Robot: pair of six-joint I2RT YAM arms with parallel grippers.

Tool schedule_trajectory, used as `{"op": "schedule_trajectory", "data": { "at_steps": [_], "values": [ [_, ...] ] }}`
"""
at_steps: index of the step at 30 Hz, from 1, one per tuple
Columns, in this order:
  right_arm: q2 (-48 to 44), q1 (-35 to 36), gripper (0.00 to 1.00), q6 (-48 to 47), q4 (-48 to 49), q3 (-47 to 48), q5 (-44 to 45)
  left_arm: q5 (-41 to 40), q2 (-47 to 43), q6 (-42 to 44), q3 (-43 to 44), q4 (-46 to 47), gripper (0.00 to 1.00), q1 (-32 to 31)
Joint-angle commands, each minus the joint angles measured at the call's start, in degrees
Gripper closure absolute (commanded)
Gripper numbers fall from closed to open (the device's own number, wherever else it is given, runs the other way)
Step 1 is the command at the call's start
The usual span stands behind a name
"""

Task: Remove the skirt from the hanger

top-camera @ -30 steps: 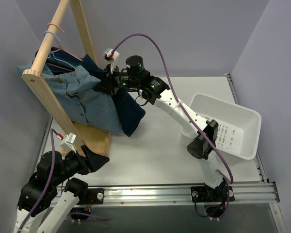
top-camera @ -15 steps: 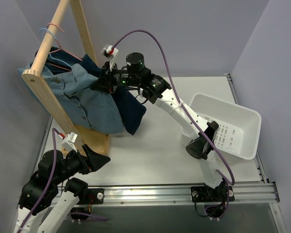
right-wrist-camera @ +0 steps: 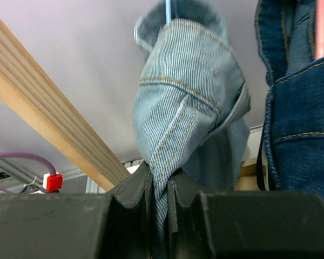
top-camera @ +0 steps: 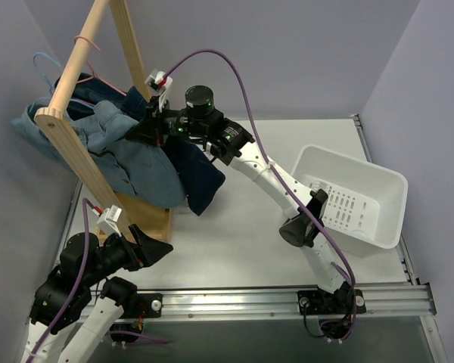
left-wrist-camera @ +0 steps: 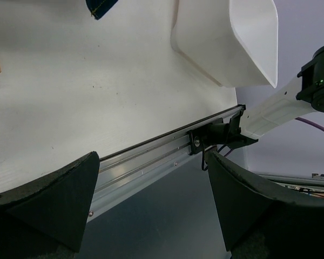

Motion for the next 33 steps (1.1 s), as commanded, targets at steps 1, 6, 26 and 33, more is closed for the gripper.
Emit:
{"op": "schedule_trajectory", "data": {
  "at_steps": [1,6,26,33],
  "values": [
    [-1.1,1.5,1.0,0.4,7.3,2.7,-0.7,1.3,0.7,-0.5,-0.3,3.0,0.1,0.3],
    [-1.0,2.0,1.0,1.1,8.1,1.8,0.2,1.5,0.8,-0.5,-0.3,3.3,0.1,0.3],
    [-17.2,1.7,1.0,-2.8,6.8,-23.5,8.3,0.4,10.3,9.3,10.4,-1.4,0.16,0.3],
    [-27.3,1.6,1.0,-3.0,9.3,-38.2,11.9,1.8,16.6,11.2,15.8,-1.7,0.17,0.3]
  ]
}}
